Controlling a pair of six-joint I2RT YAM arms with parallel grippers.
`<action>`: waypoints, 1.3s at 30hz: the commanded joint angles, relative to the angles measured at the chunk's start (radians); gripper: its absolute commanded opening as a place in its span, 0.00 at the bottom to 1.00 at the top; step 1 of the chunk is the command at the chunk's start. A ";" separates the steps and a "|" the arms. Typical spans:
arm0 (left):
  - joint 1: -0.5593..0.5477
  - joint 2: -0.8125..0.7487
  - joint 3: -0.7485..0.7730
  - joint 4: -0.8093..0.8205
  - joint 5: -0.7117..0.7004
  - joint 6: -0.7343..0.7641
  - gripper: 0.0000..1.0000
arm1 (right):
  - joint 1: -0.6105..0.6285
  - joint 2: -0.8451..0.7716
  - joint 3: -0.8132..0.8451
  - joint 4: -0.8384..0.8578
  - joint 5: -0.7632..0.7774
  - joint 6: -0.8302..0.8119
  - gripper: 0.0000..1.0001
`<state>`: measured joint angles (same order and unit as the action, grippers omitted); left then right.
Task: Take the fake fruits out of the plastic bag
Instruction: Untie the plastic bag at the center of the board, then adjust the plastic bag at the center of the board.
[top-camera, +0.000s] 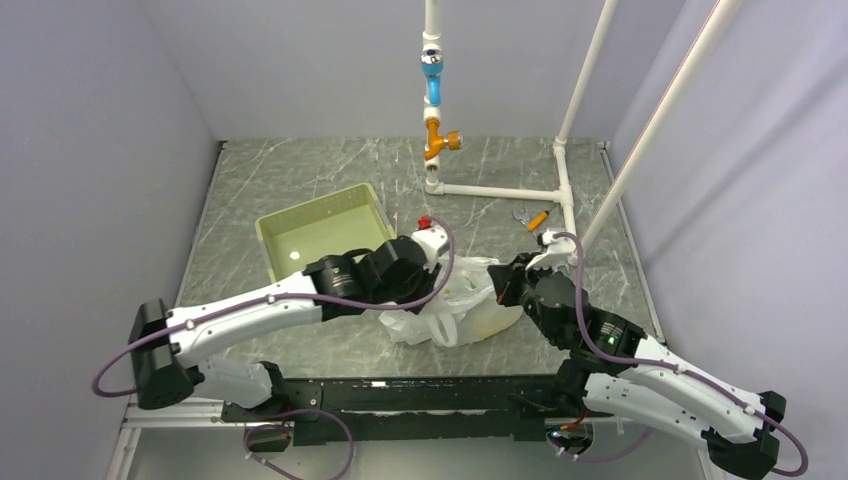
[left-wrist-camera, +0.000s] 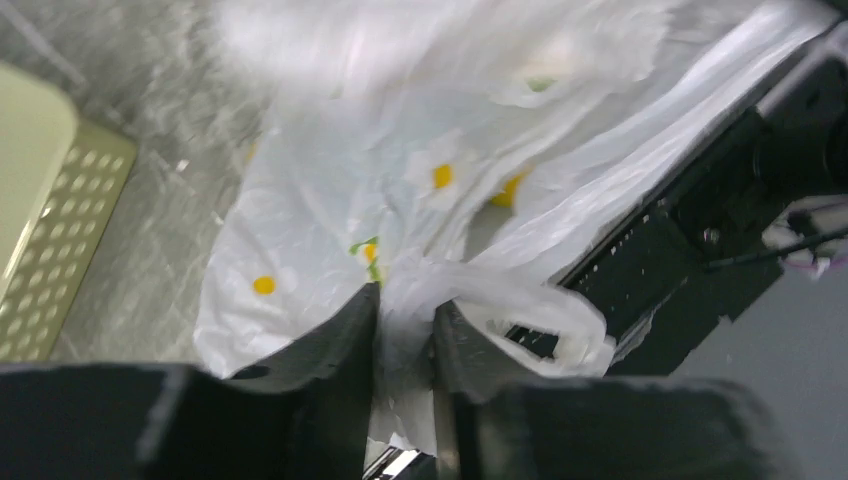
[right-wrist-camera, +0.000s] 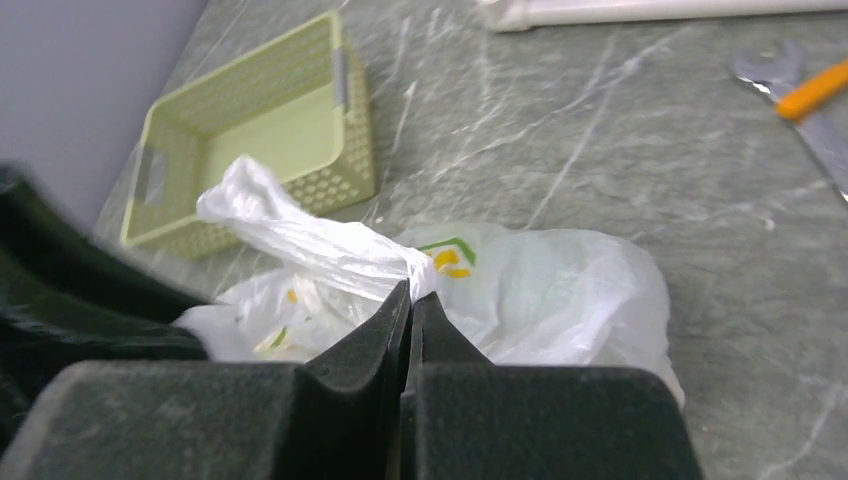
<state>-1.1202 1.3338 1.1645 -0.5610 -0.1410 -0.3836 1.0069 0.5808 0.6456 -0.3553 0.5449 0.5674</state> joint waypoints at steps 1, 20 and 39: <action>-0.004 -0.148 -0.083 -0.011 -0.177 -0.109 0.24 | -0.001 -0.042 0.054 -0.106 0.266 0.191 0.00; 0.020 -0.619 -0.498 0.371 -0.177 -0.420 0.00 | 0.000 -0.085 0.108 -0.134 -0.122 -0.043 0.57; 0.025 -0.595 -0.488 0.302 -0.143 -0.440 0.00 | -0.005 0.552 0.614 -0.337 -0.439 -0.410 0.98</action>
<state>-1.1023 0.7414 0.6582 -0.2684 -0.3035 -0.8074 1.0023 1.0904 1.1919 -0.6697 0.1833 0.2302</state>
